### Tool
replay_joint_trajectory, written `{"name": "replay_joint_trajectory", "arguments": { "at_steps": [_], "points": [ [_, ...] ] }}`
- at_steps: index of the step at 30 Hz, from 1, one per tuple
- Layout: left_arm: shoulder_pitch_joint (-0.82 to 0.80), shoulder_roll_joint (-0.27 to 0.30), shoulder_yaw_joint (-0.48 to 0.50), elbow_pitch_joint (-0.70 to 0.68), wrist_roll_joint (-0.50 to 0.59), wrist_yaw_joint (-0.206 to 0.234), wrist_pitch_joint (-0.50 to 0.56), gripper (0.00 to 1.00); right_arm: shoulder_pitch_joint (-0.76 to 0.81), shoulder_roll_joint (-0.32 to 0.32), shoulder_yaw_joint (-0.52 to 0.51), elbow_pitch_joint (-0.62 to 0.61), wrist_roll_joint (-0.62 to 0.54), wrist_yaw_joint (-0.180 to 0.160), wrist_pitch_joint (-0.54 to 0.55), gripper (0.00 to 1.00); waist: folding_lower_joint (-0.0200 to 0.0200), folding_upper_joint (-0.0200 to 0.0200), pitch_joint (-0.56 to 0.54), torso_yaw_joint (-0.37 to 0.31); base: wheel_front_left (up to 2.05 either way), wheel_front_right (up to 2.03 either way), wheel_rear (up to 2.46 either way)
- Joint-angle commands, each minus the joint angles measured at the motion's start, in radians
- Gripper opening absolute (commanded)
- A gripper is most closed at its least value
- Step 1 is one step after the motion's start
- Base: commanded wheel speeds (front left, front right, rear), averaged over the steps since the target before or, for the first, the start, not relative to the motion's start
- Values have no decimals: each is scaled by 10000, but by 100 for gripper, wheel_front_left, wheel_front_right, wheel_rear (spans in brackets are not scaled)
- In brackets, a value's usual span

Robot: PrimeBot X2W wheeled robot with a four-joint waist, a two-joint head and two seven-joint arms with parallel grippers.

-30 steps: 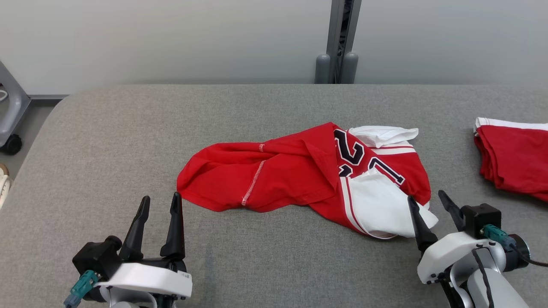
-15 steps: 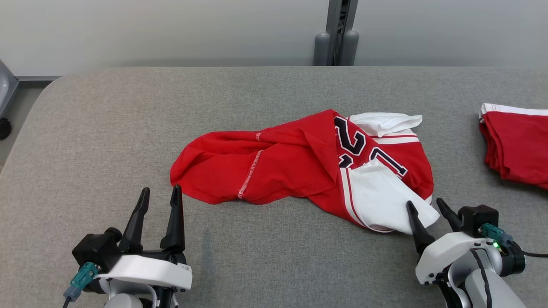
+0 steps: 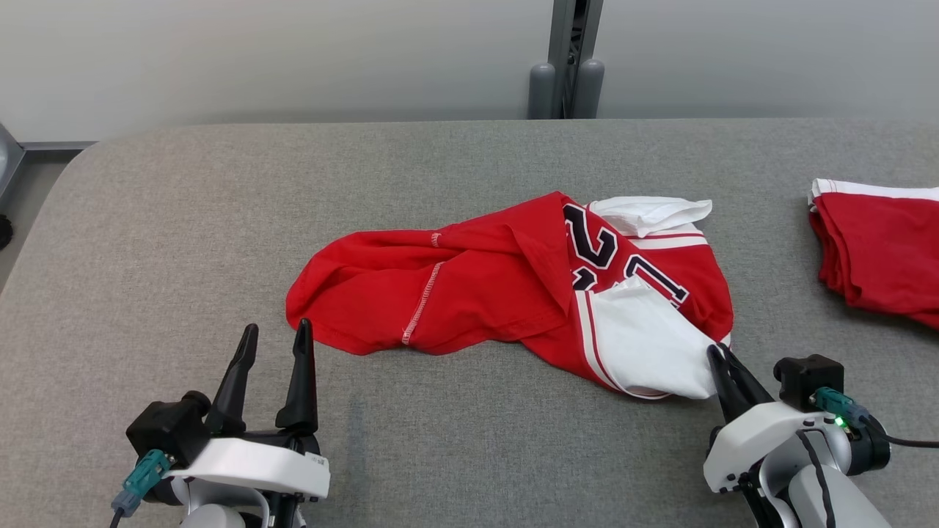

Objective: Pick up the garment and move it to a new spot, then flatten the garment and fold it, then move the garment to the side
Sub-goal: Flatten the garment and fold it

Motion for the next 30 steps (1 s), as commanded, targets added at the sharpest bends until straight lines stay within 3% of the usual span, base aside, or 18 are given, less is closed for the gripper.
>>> {"name": "replay_joint_trajectory", "arguments": {
  "at_steps": [1, 15, 30],
  "points": [
    [-48, 45, 9, -1, -32, 9, -2, 100, 77, -25, 11, -39, -87, -2, 10, 0, 0, -1, -9, 6, 0, 0, 0],
    [158, 44, 79, -27, -196, 67, -2, 100, 35, -205, 166, -1237, -310, -2, 106, 0, 0, -1, -514, -9, 0, 0, 0],
    [435, 44, 105, -98, -208, 157, -2, 100, -200, -888, 71, -4797, -857, -2, -398, 0, 0, -1, -1077, -183, 0, 0, 0]
  ]
}}
